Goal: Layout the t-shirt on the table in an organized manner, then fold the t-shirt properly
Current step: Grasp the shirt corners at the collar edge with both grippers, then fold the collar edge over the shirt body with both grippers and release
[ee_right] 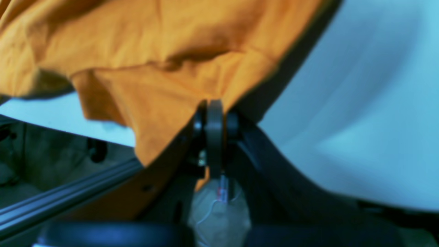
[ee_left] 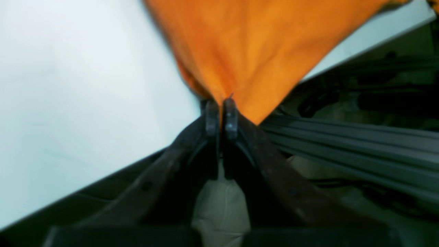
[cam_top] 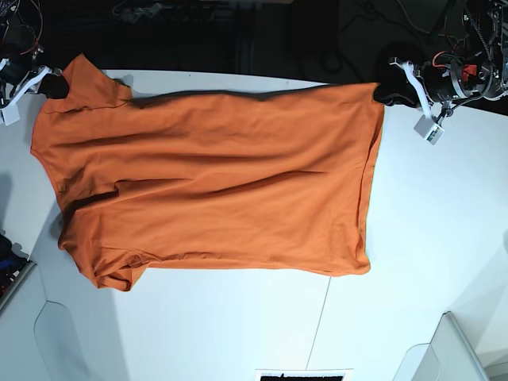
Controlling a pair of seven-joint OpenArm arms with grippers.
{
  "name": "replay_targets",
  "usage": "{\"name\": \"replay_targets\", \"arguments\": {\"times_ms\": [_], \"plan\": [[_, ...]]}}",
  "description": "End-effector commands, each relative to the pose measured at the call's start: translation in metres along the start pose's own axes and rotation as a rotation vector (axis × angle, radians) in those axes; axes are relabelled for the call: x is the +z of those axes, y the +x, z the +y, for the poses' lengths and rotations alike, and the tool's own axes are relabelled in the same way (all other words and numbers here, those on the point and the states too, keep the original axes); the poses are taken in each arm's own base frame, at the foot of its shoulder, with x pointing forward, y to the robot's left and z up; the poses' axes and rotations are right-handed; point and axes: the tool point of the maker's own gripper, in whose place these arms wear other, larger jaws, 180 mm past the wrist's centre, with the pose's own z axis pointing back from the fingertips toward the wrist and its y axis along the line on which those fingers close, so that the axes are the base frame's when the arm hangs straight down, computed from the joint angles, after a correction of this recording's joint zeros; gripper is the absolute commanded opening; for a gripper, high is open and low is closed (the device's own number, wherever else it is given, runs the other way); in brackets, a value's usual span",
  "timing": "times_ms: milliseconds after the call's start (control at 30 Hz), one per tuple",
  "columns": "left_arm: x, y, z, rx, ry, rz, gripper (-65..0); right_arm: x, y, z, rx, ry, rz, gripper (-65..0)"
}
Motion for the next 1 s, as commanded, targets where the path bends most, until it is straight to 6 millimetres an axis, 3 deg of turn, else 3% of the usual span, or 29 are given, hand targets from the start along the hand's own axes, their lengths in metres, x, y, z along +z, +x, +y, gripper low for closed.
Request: {"name": "replay_targets", "arguments": {"times_ms": [0, 167, 367, 533, 633, 800, 967], "plan": [[0.010, 0.018, 0.001, -0.056, 0.007, -0.037, -65.0, 0.012, 0.022, 0.000, 0.043, -0.007, -0.059, -65.0], [0.021, 0.033, 0.015, -0.130, 0.068, -0.060, -65.0, 0.027, 0.054, 0.006, 0.109, -0.028, -0.148, -65.0], [0.023, 0.063, 0.032, -0.164, 0.120, -0.140, -65.0, 0.025, 0.105, 0.014, 0.144, -0.022, -0.272, -65.0], [0.023, 0.088, 0.051, -0.131, 0.140, -0.227, -65.0, 0.023, 0.141, 0.007, 0.132, -0.040, -0.359, -65.0], [0.013, 0.100, 0.064, -0.106, 0.136, -0.229, -65.0, 0.012, 0.160, -0.002, 0.082, -0.032, -0.385, -65.0], [-0.017, 0.093, 0.074, -0.088, 0.114, -0.154, -65.0, -0.009, 0.181, -0.010, -0.001, 0.003, -0.412, -65.0], [-0.023, 0.106, 0.087, -0.083, 0.132, -0.149, -65.0, -0.023, 0.194, -0.010, 0.001, -0.011, -0.398, -65.0]]}}
